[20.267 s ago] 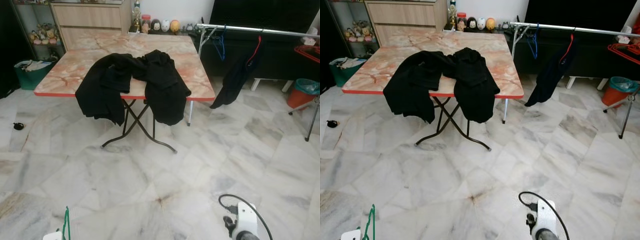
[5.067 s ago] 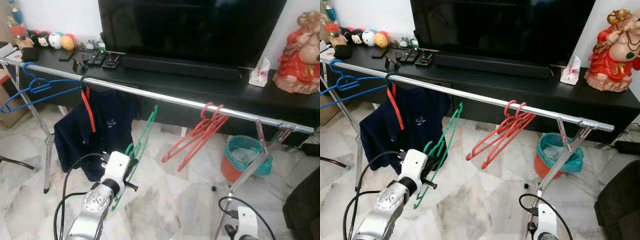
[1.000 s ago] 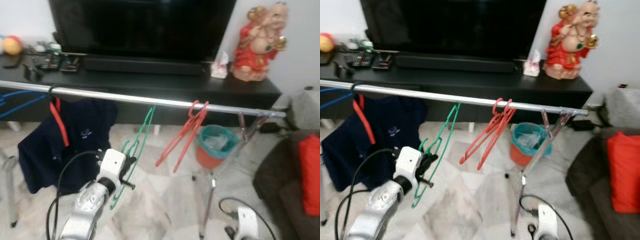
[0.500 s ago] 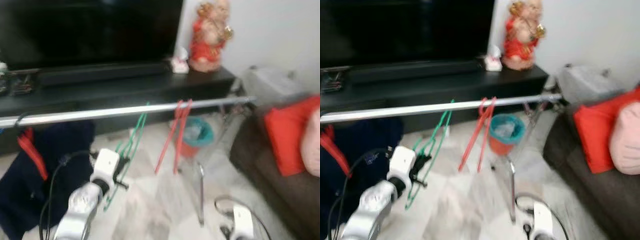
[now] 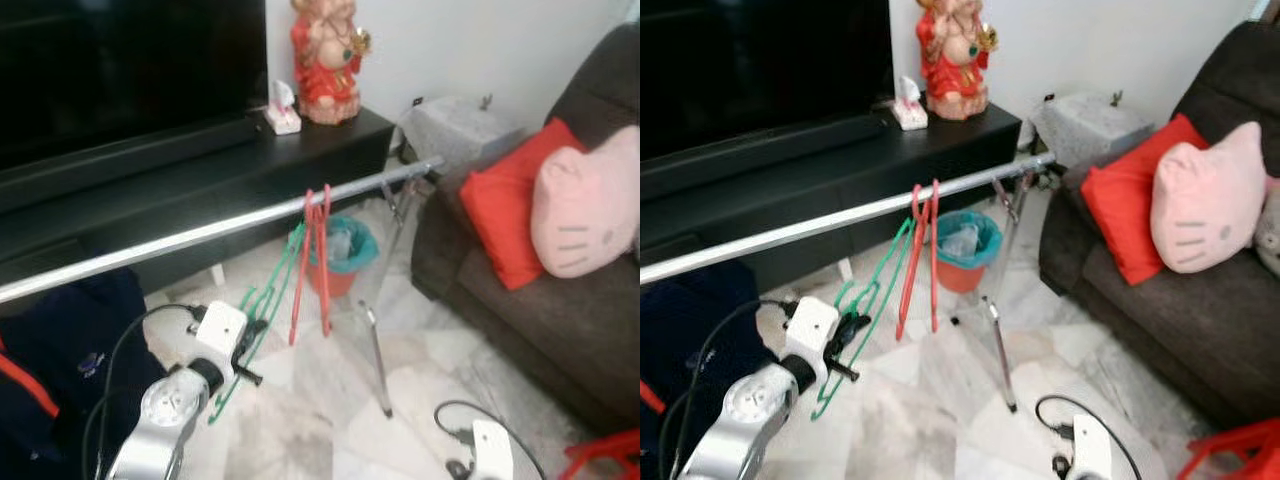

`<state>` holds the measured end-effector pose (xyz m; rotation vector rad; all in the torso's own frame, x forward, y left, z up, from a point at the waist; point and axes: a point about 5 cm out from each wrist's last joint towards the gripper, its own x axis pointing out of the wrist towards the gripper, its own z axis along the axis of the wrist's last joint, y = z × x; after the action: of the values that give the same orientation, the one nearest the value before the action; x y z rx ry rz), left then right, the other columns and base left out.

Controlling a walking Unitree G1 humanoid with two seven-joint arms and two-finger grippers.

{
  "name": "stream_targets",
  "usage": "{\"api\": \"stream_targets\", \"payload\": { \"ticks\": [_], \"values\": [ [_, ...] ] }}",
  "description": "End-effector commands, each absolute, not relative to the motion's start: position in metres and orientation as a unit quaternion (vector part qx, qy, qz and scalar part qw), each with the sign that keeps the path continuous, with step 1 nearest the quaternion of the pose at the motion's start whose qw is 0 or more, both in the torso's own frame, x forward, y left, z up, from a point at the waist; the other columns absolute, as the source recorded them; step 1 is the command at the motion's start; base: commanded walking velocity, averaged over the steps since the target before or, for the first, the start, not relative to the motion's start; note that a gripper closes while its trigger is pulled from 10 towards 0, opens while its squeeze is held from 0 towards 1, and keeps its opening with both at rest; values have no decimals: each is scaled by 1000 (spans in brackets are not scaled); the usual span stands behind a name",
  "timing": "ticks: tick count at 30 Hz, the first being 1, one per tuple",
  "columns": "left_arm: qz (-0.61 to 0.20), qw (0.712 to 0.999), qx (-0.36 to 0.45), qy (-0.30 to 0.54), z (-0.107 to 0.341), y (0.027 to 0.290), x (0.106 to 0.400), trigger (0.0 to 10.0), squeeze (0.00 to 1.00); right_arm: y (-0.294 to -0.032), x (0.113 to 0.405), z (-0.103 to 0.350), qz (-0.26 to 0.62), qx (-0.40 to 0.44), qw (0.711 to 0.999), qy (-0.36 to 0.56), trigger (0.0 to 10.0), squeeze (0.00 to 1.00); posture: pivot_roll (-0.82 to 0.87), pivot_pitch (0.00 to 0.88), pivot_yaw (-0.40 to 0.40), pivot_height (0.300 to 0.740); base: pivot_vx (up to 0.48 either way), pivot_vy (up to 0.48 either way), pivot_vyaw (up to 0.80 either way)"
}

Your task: Hang hanger

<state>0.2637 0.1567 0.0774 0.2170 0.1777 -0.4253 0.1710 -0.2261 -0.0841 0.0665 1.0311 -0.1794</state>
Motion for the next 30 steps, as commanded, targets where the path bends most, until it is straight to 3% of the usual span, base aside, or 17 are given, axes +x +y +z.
{"api": "stream_targets", "payload": {
  "ticks": [1,8,13,19,30],
  "values": [
    [-208,964,130,106,73,160,262,10000,0,-227,176,-82,-86,31,870,485,10000,0,82,0,-64,740,0,0,0],
    [-156,967,152,135,65,170,265,10000,0,-227,175,-82,-86,29,869,487,10000,0,81,0,-62,740,0,0,0],
    [-171,967,134,131,66,165,264,10000,0,-227,175,-82,-91,31,867,489,10000,0,83,0,-64,740,0,0,0],
    [-169,968,135,128,66,162,265,10000,0,-227,176,-82,-88,30,868,487,10000,0,82,0,-64,740,0,312,-735],
    [-176,967,136,124,67,161,265,10000,0,-227,176,-81,-88,30,871,483,10000,0,86,0,-64,740,0,0,0]
  ]
}}
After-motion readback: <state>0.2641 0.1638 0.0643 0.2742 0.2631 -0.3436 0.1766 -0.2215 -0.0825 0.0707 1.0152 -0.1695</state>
